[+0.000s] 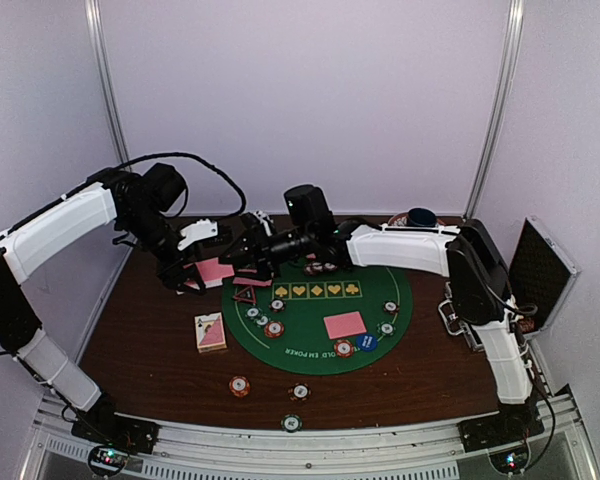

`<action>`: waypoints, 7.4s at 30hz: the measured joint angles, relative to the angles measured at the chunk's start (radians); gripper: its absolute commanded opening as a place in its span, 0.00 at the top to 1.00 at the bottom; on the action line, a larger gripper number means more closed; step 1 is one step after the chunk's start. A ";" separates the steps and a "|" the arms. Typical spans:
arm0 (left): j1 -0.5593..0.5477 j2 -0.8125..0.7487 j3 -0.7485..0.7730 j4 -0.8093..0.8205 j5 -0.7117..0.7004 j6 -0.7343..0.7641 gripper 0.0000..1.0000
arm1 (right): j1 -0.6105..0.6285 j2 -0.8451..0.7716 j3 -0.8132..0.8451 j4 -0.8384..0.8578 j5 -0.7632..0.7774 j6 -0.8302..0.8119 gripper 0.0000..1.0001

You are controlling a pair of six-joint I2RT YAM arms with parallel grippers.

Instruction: Distribute texas hold em gaming equipment

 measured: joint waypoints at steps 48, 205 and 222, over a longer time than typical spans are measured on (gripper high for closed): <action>0.000 -0.003 0.000 0.005 -0.033 0.000 1.00 | -0.221 -0.125 -0.224 0.153 -0.079 0.103 1.00; 0.000 -0.008 0.013 -0.018 -0.004 -0.015 1.00 | 0.003 -0.042 -0.161 0.253 0.064 0.153 0.64; 0.000 -0.008 0.013 -0.018 -0.004 -0.015 1.00 | -0.003 -0.044 -0.195 0.365 0.039 0.244 0.90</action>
